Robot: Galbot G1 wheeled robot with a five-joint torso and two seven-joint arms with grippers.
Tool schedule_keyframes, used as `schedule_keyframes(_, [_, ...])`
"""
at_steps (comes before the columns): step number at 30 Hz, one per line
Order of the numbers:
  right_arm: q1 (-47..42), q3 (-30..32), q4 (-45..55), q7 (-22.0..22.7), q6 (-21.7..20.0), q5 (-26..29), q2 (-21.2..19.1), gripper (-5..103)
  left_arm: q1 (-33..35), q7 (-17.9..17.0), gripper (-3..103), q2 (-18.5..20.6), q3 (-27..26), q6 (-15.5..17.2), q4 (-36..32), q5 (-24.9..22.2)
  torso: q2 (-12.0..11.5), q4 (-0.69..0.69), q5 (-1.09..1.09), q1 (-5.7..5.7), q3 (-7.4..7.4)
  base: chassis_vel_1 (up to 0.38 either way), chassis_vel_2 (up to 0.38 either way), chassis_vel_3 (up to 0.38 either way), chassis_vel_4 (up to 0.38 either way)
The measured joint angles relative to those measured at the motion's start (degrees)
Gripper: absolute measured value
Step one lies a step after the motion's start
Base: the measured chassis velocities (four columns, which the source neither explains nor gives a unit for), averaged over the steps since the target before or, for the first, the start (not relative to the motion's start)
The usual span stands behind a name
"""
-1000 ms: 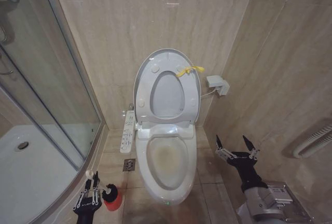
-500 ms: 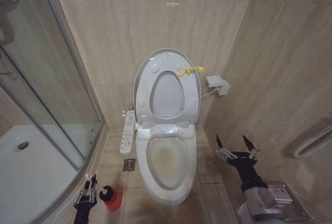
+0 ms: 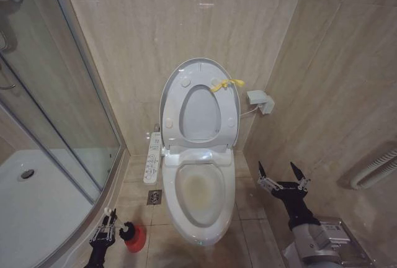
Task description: Open the toilet lid, clean the toilet bowl with a toilet brush, close the toilet lid, and flush.
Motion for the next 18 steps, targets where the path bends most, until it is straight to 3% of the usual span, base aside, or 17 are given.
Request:
schedule_keyframes(9, [0.0,0.0,0.0,0.0,0.0,0.0,0.0,100,-3.5,1.9,19,0.1,1.1,-0.6,6.8,-0.9,0.0,0.00,0.00,0.00,0.00,0.000,0.000,0.000,0.000])
schedule_keyframes(18, [0.0,0.0,0.0,0.0,0.0,0.0,0.0,100,-5.0,3.3,19,-0.3,1.6,-0.6,9.3,-1.1,0.0,0.00,0.00,0.00,0.00,0.000,0.000,0.000,0.000])
